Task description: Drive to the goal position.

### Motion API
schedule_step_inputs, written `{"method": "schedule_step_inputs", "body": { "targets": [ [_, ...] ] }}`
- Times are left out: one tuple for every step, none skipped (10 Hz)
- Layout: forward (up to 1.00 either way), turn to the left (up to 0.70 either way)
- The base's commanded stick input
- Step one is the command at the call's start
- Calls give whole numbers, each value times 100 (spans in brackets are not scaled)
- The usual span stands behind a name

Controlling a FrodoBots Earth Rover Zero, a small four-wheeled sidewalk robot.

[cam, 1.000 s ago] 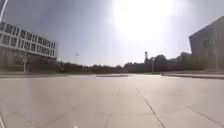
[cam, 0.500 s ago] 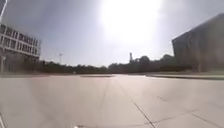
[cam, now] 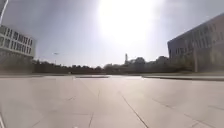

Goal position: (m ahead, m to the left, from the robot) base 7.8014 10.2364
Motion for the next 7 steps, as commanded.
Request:
{"method": "schedule_step_inputs", "body": {
  "targets": [
    [70, 0],
    [70, 0],
    [70, 0],
    [70, 0],
    [70, 0],
    [70, 0],
    [70, 0]
  ]
}}
